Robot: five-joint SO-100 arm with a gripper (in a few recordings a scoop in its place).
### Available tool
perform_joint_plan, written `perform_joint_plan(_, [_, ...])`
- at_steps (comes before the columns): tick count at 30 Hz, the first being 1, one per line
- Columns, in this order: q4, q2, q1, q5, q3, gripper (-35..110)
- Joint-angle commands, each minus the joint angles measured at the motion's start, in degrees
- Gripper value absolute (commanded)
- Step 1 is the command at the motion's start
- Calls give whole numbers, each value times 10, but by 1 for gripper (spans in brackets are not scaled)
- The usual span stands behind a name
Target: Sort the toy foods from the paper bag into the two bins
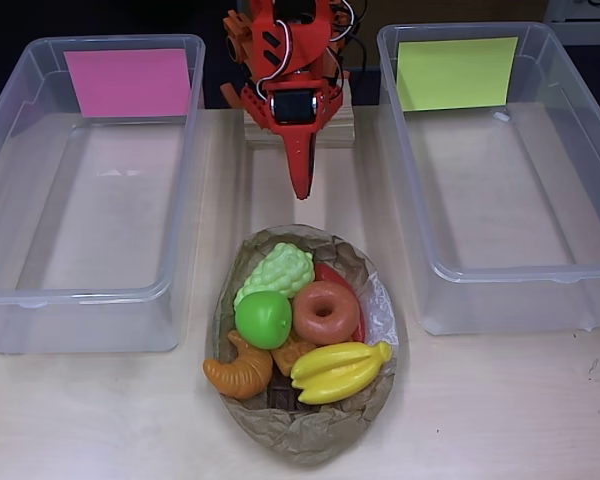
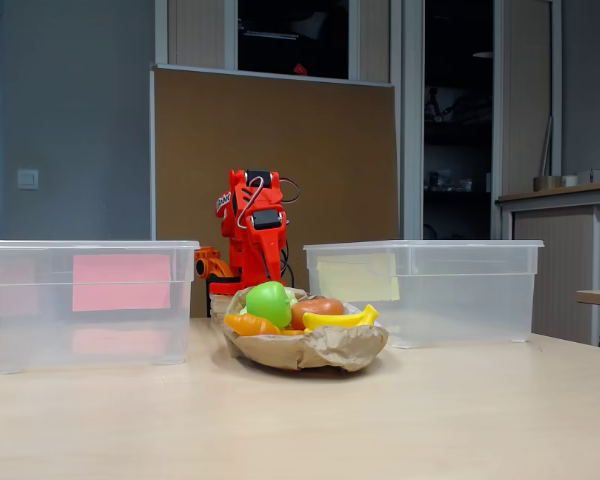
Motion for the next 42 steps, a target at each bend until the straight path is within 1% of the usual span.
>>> perform_joint_plan(1, [5, 4, -7, 4, 4, 0])
perform_joint_plan(3, [5, 4, -7, -1, 4, 0])
perform_joint_plan(5, [5, 4, -6, -43, 4, 0])
perform_joint_plan(8, [8, 9, -32, -200, 4, 0])
perform_joint_plan(9, [13, 10, -34, -226, -4, 0])
perform_joint_plan(16, [80, -1, -25, -248, -156, 0])
perform_joint_plan(18, [87, -49, -16, -286, -200, 0])
perform_joint_plan(20, [70, -128, -15, -340, -255, 0])
perform_joint_plan(23, [33, -301, -9, -348, -365, 0])
perform_joint_plan(25, [26, -428, 1, -345, -457, 1])
perform_joint_plan(26, [28, -490, 8, -342, -502, 4])
perform_joint_plan(29, [37, -655, 22, -311, -622, 20])
perform_joint_plan(31, [32, -751, 31, -308, -694, 20])
perform_joint_plan(32, [26, -792, 33, -292, -727, 19])
perform_joint_plan(33, [15, -827, 35, -236, -752, 18])
perform_joint_plan(34, [7, -854, 37, -152, -770, 19])
perform_joint_plan(36, [-3, -896, 44, -127, -791, 25])
perform_joint_plan(38, [9, -936, 55, -72, -809, 34])
perform_joint_plan(42, [28, -1005, 51, 26, -846, 43])
